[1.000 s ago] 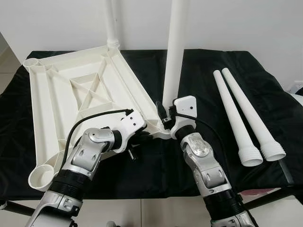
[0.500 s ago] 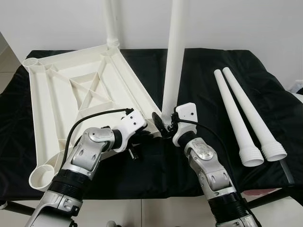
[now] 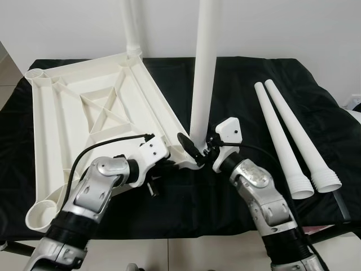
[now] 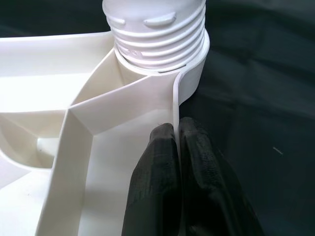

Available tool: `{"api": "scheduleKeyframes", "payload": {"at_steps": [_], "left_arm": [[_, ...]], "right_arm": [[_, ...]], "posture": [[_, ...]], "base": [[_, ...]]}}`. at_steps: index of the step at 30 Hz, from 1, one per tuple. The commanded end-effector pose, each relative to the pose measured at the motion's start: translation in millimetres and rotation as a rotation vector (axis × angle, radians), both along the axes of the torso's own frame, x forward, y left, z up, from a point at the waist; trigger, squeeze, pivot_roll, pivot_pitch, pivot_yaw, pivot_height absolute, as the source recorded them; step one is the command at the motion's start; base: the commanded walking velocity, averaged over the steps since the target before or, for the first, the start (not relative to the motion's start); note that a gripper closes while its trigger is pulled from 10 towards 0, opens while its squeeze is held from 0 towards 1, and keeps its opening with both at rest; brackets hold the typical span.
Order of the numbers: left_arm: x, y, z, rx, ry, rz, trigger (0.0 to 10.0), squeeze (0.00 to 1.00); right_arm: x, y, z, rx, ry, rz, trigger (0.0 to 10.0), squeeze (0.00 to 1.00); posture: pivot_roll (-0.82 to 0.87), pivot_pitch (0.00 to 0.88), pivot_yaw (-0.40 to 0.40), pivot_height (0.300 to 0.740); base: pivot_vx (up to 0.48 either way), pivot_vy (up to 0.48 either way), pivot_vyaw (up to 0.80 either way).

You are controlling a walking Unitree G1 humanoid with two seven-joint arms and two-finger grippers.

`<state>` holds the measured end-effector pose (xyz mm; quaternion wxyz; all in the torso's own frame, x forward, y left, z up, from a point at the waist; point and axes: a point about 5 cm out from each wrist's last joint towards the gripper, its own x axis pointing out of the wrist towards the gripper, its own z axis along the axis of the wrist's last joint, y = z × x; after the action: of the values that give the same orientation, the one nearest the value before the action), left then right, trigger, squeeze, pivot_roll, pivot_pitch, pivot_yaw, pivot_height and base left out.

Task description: Building children table

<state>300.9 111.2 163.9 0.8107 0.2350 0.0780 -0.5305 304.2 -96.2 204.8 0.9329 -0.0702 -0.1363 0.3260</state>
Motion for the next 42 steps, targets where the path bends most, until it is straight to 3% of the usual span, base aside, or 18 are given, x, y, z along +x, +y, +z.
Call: {"api": "scheduleKeyframes", "payload": {"at_steps": [1,6,15,26,27,29,30,31,32,42], "left_arm": [[-6.2,-6.0,6,-0.026,-0.020,-0.080,0.0,0.00],[-14.3,0.0,4,0.004,-0.012,-0.117,0.0,0.00],[-19.7,8.1,5,0.042,-0.014,-0.135,0.0,0.00],[-23.7,8.5,5,0.038,-0.003,-0.150,0.0,0.00],[-23.7,8.8,5,0.038,-0.003,-0.151,0.0,0.00],[-23.8,9.0,6,0.038,-0.002,-0.151,0.0,0.00],[-23.8,9.1,6,0.037,-0.002,-0.150,0.0,0.00],[-23.8,9.1,6,0.037,-0.002,-0.150,0.0,0.00],[-23.9,9.2,6,0.037,-0.001,-0.150,0.0,0.00],[-24.1,8.3,7,0.020,-0.001,-0.144,0.0,0.00]], "right_arm": [[-0.2,1.4,-3,-0.005,0.019,0.016,10.0,0.00],[-1.4,1.1,-6,-0.059,0.039,0.087,10.0,0.00],[-16.1,9.0,-12,-0.121,0.117,0.326,10.0,0.00],[-12.1,5.7,-11,-0.137,0.135,0.375,10.0,0.00],[-11.0,5.2,-11,-0.138,0.136,0.372,8.2,0.00],[-10.3,4.8,-11,-0.139,0.137,0.370,8.2,0.00],[-9.7,4.4,-11,-0.139,0.140,0.371,4.2,0.00],[-9.7,4.4,-11,-0.139,0.140,0.371,4.2,0.00],[-9.6,4.3,-11,-0.137,0.144,0.375,0.0,0.00],[-12.1,4.9,-17,-0.146,0.174,0.391,0.0,0.00]], "posture": [[0.01,0.128,-0.003,0.740],[0.02,0.126,-0.006,0.740],[0.02,0.126,-0.009,0.740],[0.02,0.132,-0.008,0.740],[0.02,0.133,-0.008,0.740],[0.02,0.133,-0.009,0.740],[0.02,0.134,-0.008,0.740],[0.02,0.134,-0.008,0.740],[0.03,0.135,-0.009,0.740],[0.02,0.139,-0.008,0.740]], "base": [[0.000,0.000,0.00],[0.000,0.000,0.00],[0.000,0.000,0.00],[0.000,0.000,0.00],[0.000,0.000,0.00],[0.000,0.000,0.00],[0.000,0.000,0.00],[0.000,0.000,0.00],[0.000,0.000,0.00],[0.000,0.000,0.00]]}}
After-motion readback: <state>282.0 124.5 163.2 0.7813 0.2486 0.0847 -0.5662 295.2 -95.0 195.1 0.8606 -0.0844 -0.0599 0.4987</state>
